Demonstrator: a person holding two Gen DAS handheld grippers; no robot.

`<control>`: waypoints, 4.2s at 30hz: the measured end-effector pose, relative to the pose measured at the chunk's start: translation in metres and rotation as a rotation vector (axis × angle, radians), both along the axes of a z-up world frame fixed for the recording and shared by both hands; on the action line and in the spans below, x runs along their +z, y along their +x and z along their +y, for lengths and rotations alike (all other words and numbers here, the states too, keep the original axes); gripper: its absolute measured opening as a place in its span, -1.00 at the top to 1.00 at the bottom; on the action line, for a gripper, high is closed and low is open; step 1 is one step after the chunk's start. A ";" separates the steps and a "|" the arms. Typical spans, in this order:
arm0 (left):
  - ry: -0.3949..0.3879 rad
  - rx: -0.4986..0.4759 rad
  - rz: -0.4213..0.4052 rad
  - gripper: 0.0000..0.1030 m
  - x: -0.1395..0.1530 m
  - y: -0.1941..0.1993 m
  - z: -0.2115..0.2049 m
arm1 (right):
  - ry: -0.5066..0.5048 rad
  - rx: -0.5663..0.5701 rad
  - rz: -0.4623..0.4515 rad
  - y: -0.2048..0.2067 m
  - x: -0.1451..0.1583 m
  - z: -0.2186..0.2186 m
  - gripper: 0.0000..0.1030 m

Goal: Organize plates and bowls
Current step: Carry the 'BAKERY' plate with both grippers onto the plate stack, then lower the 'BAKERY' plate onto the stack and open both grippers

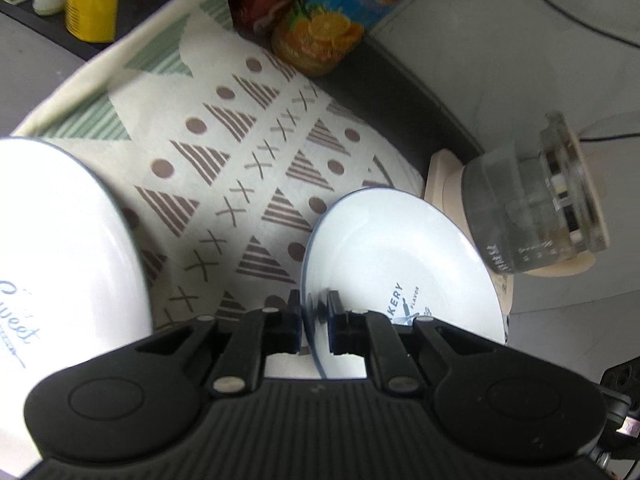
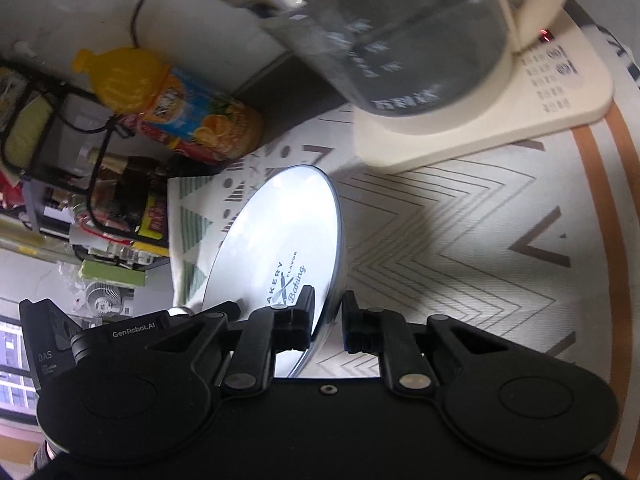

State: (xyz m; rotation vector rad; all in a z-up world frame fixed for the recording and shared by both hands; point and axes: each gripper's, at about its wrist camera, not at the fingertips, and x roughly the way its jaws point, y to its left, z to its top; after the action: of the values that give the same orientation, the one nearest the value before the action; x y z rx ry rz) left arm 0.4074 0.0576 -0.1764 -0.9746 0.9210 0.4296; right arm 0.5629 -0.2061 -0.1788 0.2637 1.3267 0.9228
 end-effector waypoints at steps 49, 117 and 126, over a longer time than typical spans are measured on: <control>0.005 -0.206 -0.105 0.80 0.017 -0.155 0.098 | -0.034 -0.202 -0.192 -0.214 0.049 0.077 0.72; 0.086 -0.185 0.021 0.15 -0.002 -0.205 0.142 | -0.288 -0.209 -0.233 -0.264 0.001 0.141 0.81; 0.185 -0.133 0.054 -0.40 0.006 -0.212 0.151 | -0.280 -0.233 -0.180 -0.259 -0.006 0.142 0.58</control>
State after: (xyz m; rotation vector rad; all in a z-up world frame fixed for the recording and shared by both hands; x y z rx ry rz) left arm 0.1958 0.2085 -0.1704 -0.7314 0.9705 0.4216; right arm 0.3037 -0.0643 -0.1849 0.1118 1.2116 0.5442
